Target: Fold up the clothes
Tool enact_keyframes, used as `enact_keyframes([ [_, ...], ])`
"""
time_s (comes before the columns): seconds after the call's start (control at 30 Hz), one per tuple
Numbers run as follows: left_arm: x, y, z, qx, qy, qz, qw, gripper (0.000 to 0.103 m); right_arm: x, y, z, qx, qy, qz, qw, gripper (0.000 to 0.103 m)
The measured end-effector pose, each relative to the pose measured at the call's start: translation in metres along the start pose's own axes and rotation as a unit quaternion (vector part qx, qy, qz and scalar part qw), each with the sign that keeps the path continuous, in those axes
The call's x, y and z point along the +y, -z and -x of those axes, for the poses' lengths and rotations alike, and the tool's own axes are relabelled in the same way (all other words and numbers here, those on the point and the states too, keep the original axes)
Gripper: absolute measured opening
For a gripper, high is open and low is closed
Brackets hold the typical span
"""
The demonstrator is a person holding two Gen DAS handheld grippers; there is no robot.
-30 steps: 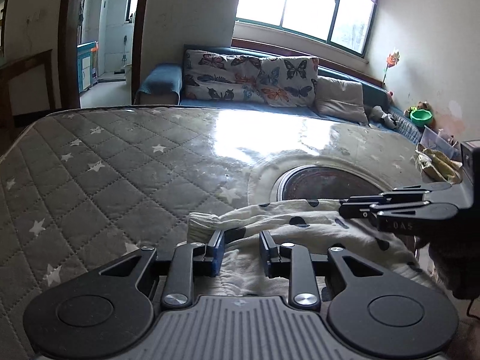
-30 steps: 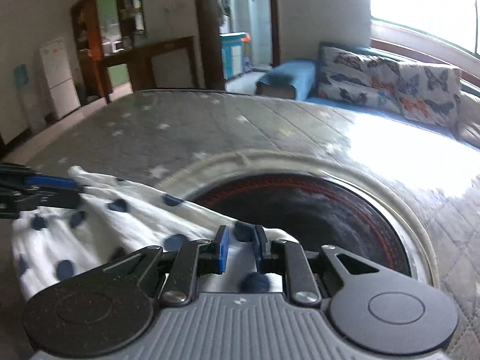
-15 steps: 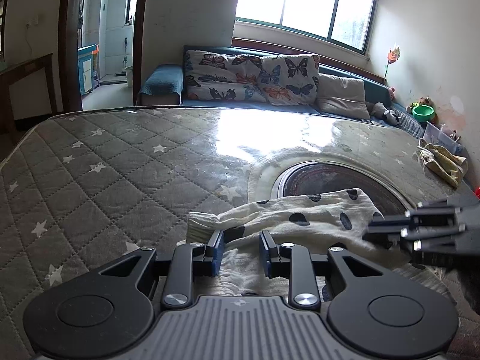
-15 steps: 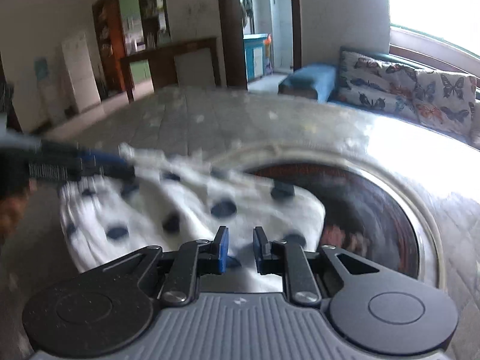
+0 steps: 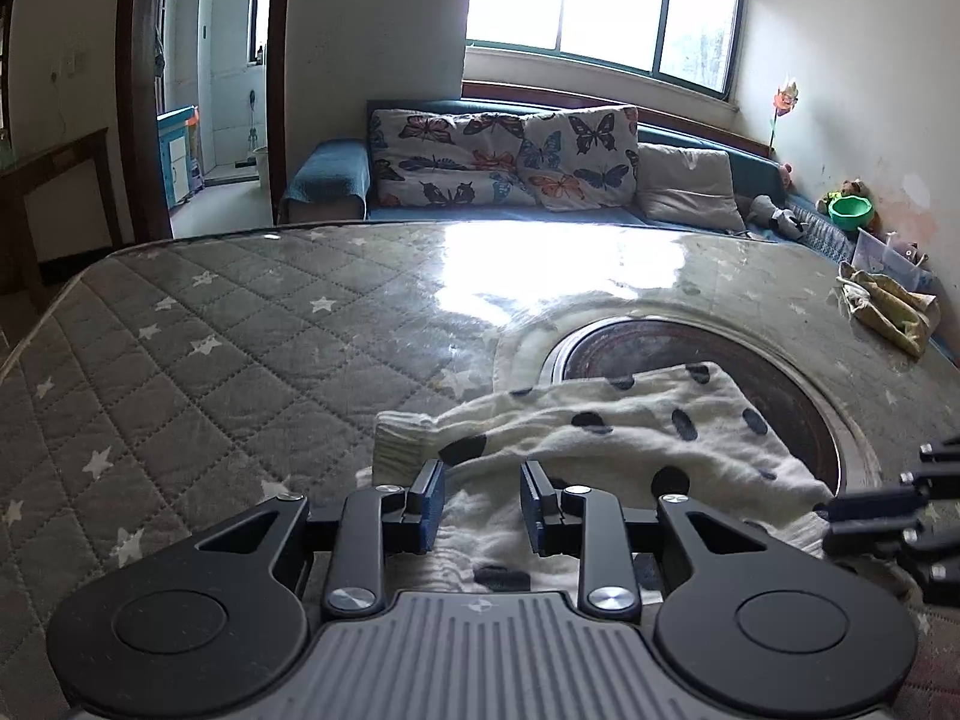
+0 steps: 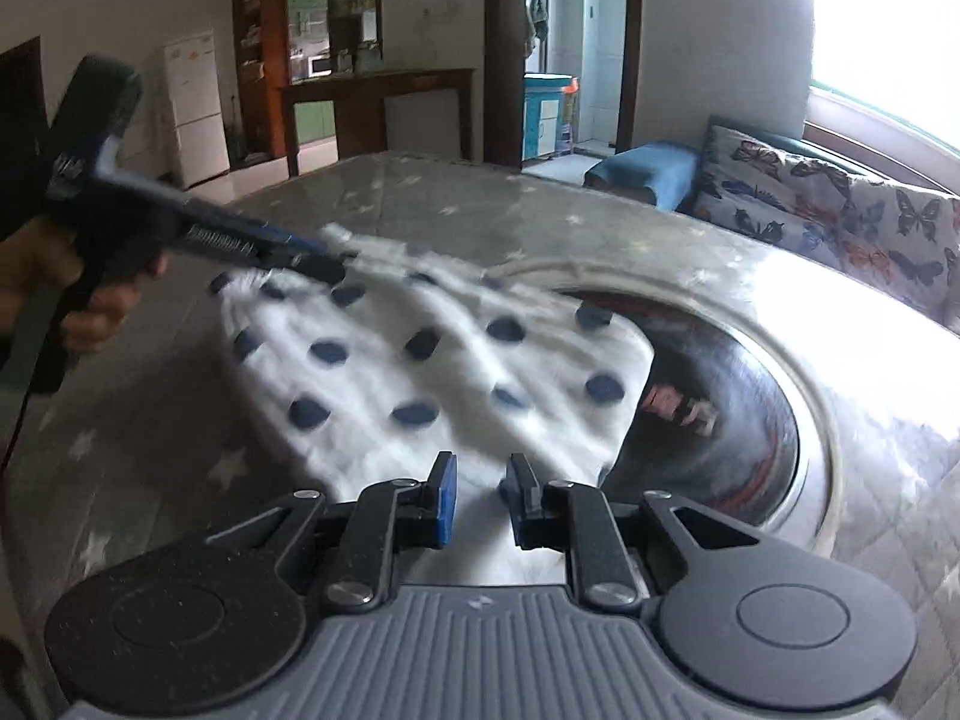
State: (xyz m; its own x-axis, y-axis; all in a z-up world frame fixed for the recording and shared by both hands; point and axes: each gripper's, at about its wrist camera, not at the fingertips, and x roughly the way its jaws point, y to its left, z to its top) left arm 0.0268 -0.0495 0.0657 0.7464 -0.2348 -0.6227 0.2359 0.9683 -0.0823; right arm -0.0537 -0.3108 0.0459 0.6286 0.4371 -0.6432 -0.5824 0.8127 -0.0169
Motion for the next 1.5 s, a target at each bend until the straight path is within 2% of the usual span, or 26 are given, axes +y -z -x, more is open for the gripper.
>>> enact_keyframes([
  [0.2, 0.000, 0.001, 0.007, -0.008, -0.005, -0.002, 0.9999, 0.031, 0.013, 0.014, 0.020, 0.000, 0.011, 0.040, 0.999, 0.018],
  [0.3, 0.002, 0.001, 0.012, -0.015, -0.011, 0.005, 0.9998, 0.040, 0.015, 0.014, 0.025, 0.006, 0.009, 0.053, 0.999, 0.023],
  [0.37, 0.005, 0.002, 0.015, -0.017, -0.016, 0.011, 0.9997, 0.040, 0.011, 0.012, 0.025, 0.011, 0.001, 0.047, 0.999, 0.024],
  [0.43, 0.008, 0.003, 0.019, -0.021, -0.019, 0.019, 0.9994, 0.040, 0.003, 0.006, 0.025, 0.005, -0.005, 0.026, 1.000, 0.025],
  [0.53, 0.015, 0.005, 0.025, -0.023, -0.023, 0.038, 0.9988, 0.044, -0.014, -0.006, 0.020, -0.010, 0.008, -0.005, 1.000, 0.035],
  [0.73, 0.029, 0.015, 0.026, -0.002, -0.018, 0.078, 0.9968, 0.047, -0.050, -0.010, -0.012, 0.010, 0.012, -0.116, 0.993, 0.035],
  [0.83, 0.036, 0.018, 0.026, 0.005, -0.008, 0.100, 0.9949, 0.055, -0.055, -0.007, -0.019, 0.012, 0.002, -0.146, 0.989, 0.035],
  [0.9, 0.038, 0.020, 0.025, 0.013, 0.000, 0.111, 0.9938, 0.056, -0.055, -0.005, -0.022, 0.013, 0.000, -0.150, 0.989, 0.035],
  [1.23, 0.034, 0.028, 0.016, 0.044, 0.021, 0.121, 0.9915, 0.054, -0.052, -0.002, -0.028, 0.014, -0.018, -0.190, 0.982, 0.034],
  [1.43, 0.036, 0.027, 0.015, 0.046, 0.023, 0.124, 0.9909, 0.043, -0.054, 0.000, -0.028, 0.011, -0.037, -0.226, 0.973, 0.034],
  [1.5, 0.038, 0.027, 0.016, 0.047, 0.025, 0.128, 0.9903, 0.040, -0.054, 0.000, -0.026, 0.009, -0.037, -0.232, 0.972, 0.029],
])
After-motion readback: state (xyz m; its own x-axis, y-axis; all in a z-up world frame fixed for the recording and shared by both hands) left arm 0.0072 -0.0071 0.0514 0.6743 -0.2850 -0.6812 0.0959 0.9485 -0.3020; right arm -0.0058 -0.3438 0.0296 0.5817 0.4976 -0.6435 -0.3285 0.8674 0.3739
